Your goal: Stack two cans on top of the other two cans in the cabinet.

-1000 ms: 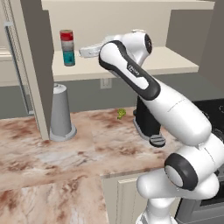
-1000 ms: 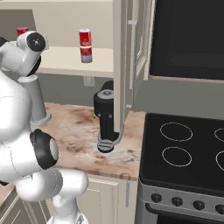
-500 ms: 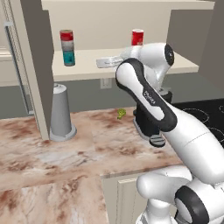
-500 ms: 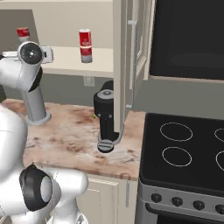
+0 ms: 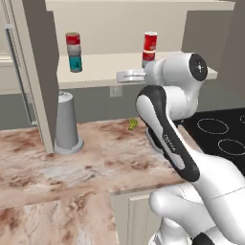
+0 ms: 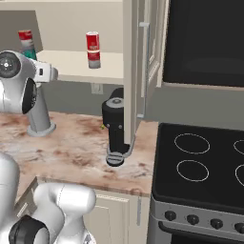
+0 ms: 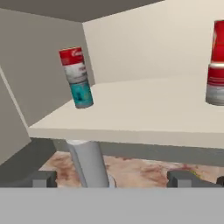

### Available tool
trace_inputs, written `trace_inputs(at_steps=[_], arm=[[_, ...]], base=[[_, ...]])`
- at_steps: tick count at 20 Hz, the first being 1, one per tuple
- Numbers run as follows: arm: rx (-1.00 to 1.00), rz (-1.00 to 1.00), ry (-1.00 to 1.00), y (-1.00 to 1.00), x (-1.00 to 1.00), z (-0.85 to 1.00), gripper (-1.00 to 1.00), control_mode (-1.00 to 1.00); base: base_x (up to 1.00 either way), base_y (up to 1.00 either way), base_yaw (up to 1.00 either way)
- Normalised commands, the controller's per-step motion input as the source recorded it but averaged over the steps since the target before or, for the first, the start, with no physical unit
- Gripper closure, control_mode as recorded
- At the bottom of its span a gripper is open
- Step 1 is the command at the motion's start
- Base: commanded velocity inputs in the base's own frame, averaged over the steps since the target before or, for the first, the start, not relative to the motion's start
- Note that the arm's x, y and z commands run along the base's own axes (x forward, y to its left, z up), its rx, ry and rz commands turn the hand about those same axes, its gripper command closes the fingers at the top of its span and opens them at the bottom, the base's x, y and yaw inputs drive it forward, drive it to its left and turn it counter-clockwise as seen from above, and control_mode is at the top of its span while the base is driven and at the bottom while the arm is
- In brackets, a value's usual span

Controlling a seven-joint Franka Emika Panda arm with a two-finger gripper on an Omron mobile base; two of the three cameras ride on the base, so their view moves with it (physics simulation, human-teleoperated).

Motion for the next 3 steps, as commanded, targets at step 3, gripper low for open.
trace_inputs(at_steps=[3], arm=[[-0.02, -0.21, 0.08, -0.38, -0.62, -0.18, -1.0, -1.0]], base=[[0.0, 0.0, 0.0]])
